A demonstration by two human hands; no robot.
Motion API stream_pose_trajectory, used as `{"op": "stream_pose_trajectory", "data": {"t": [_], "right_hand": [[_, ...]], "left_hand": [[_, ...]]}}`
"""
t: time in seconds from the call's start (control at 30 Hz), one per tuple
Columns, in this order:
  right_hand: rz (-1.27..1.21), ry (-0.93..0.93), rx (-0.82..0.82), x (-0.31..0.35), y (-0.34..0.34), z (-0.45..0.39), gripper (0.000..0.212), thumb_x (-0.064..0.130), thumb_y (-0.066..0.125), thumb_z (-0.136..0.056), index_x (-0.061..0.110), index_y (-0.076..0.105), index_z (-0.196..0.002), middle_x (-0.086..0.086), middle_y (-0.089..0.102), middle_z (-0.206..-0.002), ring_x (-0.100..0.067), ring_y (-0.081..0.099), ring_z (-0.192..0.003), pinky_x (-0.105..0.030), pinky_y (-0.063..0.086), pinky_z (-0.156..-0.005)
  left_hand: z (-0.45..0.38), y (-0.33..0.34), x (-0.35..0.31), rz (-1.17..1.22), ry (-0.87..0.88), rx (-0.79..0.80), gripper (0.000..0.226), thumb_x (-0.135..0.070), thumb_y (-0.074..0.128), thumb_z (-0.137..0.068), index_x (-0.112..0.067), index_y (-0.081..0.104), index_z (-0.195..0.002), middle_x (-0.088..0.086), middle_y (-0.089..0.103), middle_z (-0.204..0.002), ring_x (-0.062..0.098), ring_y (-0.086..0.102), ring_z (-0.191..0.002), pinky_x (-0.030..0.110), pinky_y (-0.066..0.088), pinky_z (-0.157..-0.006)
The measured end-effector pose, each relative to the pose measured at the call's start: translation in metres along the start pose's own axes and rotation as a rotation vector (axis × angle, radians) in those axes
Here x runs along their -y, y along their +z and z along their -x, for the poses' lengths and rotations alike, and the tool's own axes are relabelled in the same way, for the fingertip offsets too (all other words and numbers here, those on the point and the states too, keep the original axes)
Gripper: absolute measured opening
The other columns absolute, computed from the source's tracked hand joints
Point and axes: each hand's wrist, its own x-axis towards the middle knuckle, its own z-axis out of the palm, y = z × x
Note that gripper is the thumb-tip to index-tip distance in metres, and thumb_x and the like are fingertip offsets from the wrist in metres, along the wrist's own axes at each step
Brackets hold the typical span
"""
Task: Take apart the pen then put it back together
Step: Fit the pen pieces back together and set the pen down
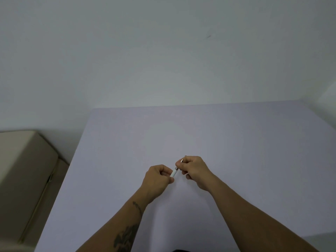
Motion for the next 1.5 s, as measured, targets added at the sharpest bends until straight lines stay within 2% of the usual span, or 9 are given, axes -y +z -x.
{"op": "stream_pose_trajectory", "data": {"t": [0.1, 0.2, 0.37, 0.63, 0.73, 0.8, 1.07, 1.33, 1.5], "right_hand": [[0.114, -0.031, -0.063, -0.001, 0.006, 0.0, 0.027, 0.022, 0.071, -0.086, 0.008, 0.057, -0.069, -0.007, 0.057, -0.071, -0.018, 0.046, -0.061, -0.028, 0.039, -0.054], [0.224, -0.044, -0.11, -0.004, 0.01, 0.002, 0.028, 0.03, 0.069, -0.087, 0.008, 0.058, -0.074, -0.004, 0.055, -0.068, -0.015, 0.046, -0.057, -0.022, 0.039, -0.048], [-0.102, 0.032, 0.04, -0.003, 0.006, 0.005, 0.011, 0.012, 0.067, -0.09, 0.005, 0.076, -0.093, -0.004, 0.068, -0.079, -0.014, 0.053, -0.064, -0.023, 0.042, -0.052], [0.143, -0.045, -0.041, 0.0, 0.016, 0.004, 0.025, 0.028, 0.069, -0.088, 0.007, 0.059, -0.078, -0.006, 0.055, -0.068, -0.015, 0.049, -0.059, -0.024, 0.042, -0.052], [-0.013, -0.005, 0.028, 0.004, 0.011, 0.003, 0.01, 0.018, 0.068, -0.09, 0.009, 0.071, -0.09, -0.003, 0.066, -0.076, -0.014, 0.054, -0.063, -0.025, 0.044, -0.054], [-0.104, 0.032, 0.06, 0.005, 0.008, 0.002, 0.013, 0.009, 0.064, -0.09, 0.012, 0.076, -0.094, -0.001, 0.07, -0.079, -0.014, 0.055, -0.065, -0.025, 0.045, -0.055], [0.114, -0.028, -0.104, 0.006, 0.015, -0.002, 0.026, 0.023, 0.069, -0.087, 0.012, 0.055, -0.069, -0.006, 0.065, -0.074, -0.015, 0.053, -0.061, -0.024, 0.042, -0.052], [0.001, 0.034, 0.021, 0.012, 0.004, -0.004, 0.011, 0.015, 0.067, -0.09, 0.013, 0.077, -0.087, -0.003, 0.072, -0.085, -0.015, 0.058, -0.07, -0.027, 0.047, -0.06], [0.133, -0.005, -0.092, 0.008, 0.012, -0.005, 0.025, 0.025, 0.069, -0.087, 0.011, 0.057, -0.069, -0.007, 0.058, -0.071, -0.018, 0.05, -0.061, -0.029, 0.041, -0.054]], "left_hand": [[0.001, 0.001, 0.0, -0.007, 0.0, -0.007, 0.013, -0.005, 0.073, -0.079, -0.017, 0.069, -0.08, 0.0, 0.064, -0.073, 0.014, 0.059, -0.067, 0.026, 0.049, -0.061], [0.001, 0.002, 0.001, -0.012, -0.005, -0.02, 0.013, -0.005, 0.075, -0.078, -0.017, 0.068, -0.08, -0.002, 0.062, -0.071, 0.012, 0.057, -0.064, 0.022, 0.045, -0.057], [0.0, 0.0, 0.001, -0.007, 0.003, -0.043, 0.015, -0.005, 0.077, -0.076, -0.018, 0.069, -0.078, -0.003, 0.062, -0.069, 0.011, 0.056, -0.061, 0.02, 0.044, -0.055], [-0.001, -0.001, 0.002, -0.022, 0.045, -0.076, 0.017, -0.004, 0.077, -0.077, -0.018, 0.068, -0.077, -0.002, 0.061, -0.07, 0.01, 0.055, -0.061, 0.018, 0.043, -0.055], [-0.002, -0.004, 0.001, -0.027, 0.046, -0.073, 0.014, -0.005, 0.077, -0.077, -0.017, 0.069, -0.079, -0.002, 0.061, -0.07, 0.01, 0.054, -0.061, 0.02, 0.044, -0.056], [-0.002, -0.007, 0.0, -0.025, 0.039, -0.068, 0.012, -0.006, 0.077, -0.077, -0.016, 0.07, -0.081, -0.001, 0.063, -0.072, 0.011, 0.056, -0.062, 0.021, 0.046, -0.056], [-0.002, -0.008, -0.004, -0.03, 0.043, -0.024, 0.012, -0.006, 0.076, -0.076, -0.012, 0.071, -0.085, 0.002, 0.065, -0.076, 0.016, 0.06, -0.066, 0.027, 0.051, -0.058], [-0.003, -0.008, -0.006, -0.027, 0.028, -0.034, 0.01, -0.008, 0.075, -0.079, -0.015, 0.071, -0.084, 0.0, 0.066, -0.077, 0.013, 0.06, -0.067, 0.02, 0.046, -0.056], [-0.003, -0.007, -0.008, -0.043, 0.035, -0.013, 0.01, -0.006, 0.074, -0.079, -0.012, 0.072, -0.088, 0.002, 0.065, -0.078, 0.014, 0.06, -0.068, 0.022, 0.047, -0.056]]}}
